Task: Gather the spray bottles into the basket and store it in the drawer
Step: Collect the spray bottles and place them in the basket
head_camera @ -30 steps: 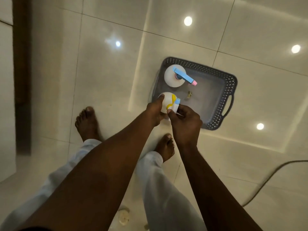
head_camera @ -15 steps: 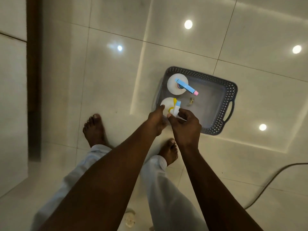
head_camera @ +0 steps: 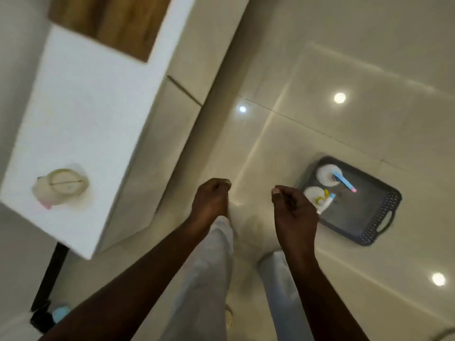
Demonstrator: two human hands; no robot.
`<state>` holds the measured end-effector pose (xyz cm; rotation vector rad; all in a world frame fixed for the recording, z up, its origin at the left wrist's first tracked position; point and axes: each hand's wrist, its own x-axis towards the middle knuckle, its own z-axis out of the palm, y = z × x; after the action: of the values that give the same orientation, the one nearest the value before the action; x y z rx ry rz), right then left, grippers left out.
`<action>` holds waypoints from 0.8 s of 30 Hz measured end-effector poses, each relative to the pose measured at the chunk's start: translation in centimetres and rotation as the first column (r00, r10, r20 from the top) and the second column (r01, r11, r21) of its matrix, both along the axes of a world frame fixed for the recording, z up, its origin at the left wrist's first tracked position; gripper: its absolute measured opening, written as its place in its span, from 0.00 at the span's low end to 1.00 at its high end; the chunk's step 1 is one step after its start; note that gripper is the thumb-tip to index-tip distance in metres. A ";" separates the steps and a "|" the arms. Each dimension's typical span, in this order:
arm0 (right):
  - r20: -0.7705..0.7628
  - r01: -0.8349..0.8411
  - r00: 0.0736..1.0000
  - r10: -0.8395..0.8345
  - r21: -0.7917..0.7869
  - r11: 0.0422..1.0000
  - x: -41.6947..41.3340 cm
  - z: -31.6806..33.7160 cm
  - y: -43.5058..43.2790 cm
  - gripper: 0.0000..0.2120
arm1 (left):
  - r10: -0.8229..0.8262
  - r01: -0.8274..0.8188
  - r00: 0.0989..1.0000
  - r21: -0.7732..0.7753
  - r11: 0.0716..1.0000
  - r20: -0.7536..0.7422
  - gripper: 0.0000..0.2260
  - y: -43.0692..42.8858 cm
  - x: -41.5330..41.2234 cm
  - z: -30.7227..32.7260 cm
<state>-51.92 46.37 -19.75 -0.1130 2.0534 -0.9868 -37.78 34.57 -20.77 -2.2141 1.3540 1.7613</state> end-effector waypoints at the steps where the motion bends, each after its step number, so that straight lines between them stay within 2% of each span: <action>1: 0.021 -0.025 0.999 0.026 -0.045 0.999 1.0 1.5 -1.5 0.05 | 0.020 -0.020 1.000 -0.038 0.999 0.002 0.09 -1.2 1.9 2.3; 6: 0.070 -0.167 0.981 0.179 -0.151 0.974 5.9 7.9 -8.7 0.06 | 0.176 -0.172 0.984 -0.202 0.964 0.001 0.10 -5.8 12.1 11.5; 12: 0.092 -0.355 0.918 0.385 -0.241 0.903 12.6 13.4 -16.7 0.10 | 0.446 -0.444 0.893 -0.264 0.856 -0.055 0.06 -9.1 23.1 17.6; 19: 0.151 -0.538 0.801 0.579 -0.243 0.807 21.6 15.7 -25.2 0.09 | 0.700 -0.707 0.706 -0.175 0.685 -0.108 0.09 -11.4 31.9 17.7; 24: 0.155 -0.690 0.673 0.723 -0.220 0.689 28.3 15.2 -30.7 0.13 | 0.850 -0.861 0.508 -0.064 0.504 -0.139 0.07 -12.8 36.1 14.9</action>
<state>-23.61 15.70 -4.57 -0.7866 1.4969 -0.5983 -1.72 21.73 -5.85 -3.2568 0.2451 2.0047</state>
